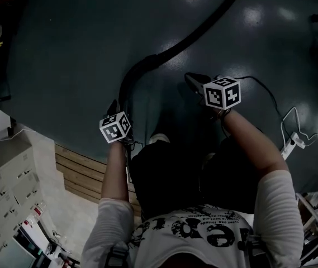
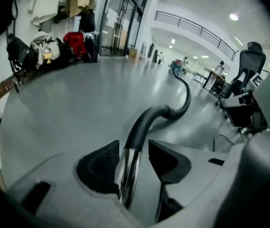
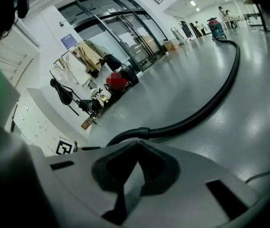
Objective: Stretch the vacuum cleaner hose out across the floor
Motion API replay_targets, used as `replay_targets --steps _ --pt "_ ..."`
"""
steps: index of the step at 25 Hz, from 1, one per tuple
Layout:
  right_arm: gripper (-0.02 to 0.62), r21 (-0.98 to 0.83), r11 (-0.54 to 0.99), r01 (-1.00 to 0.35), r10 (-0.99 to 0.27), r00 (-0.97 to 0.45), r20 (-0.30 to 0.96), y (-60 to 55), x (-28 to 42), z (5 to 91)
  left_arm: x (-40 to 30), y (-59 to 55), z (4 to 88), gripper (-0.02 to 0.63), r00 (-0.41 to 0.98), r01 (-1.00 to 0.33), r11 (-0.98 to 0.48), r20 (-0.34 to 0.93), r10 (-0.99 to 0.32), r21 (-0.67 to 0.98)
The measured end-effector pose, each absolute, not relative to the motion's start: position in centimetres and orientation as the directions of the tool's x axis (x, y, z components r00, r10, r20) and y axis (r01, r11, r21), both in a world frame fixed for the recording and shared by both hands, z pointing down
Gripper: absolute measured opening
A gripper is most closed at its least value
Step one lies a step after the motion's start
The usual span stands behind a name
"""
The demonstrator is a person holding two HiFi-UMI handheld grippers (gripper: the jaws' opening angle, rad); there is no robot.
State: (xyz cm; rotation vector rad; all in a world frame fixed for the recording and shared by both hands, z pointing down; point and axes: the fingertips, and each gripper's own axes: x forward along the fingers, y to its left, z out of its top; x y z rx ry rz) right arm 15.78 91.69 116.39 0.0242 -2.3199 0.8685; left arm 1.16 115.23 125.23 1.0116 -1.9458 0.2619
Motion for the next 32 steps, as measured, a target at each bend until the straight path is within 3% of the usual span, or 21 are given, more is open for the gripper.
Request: replay_targets --steps 8,13,15,20,27,32 --pt "0.005 -0.524 0.815 -0.249 0.187 -0.743 0.643 92.8 15.0 117.4 -0.7 109.3 119.9 0.176 -0.287 -0.732 0.625 0.710 -0.643 0.271" --pt "0.005 -0.523 0.800 -0.294 0.116 -0.780 0.615 91.5 14.3 110.5 -1.3 107.2 111.9 0.176 -0.280 -0.717 0.624 0.690 -0.667 0.312" --pt "0.005 -0.522 0.798 -0.301 0.086 -0.800 0.593 91.0 14.2 105.3 -1.3 106.7 106.2 0.167 -0.286 -0.724 0.621 0.688 -0.667 0.301" --pt "0.005 -0.466 0.835 -0.293 0.011 -0.837 0.547 89.4 17.2 88.1 1.2 105.3 87.9 0.012 -0.322 -0.721 0.630 0.666 -0.673 0.289" --pt "0.005 -0.355 0.861 -0.363 -0.178 -0.871 0.459 85.9 22.8 60.8 6.3 98.8 60.3 0.006 -0.231 -0.824 0.465 0.557 -0.798 0.325" --pt "0.005 -0.285 0.859 -0.425 -0.315 -0.878 0.360 83.3 28.9 45.2 12.8 94.9 45.5 0.005 -0.152 -0.888 0.334 0.485 -0.862 0.316"
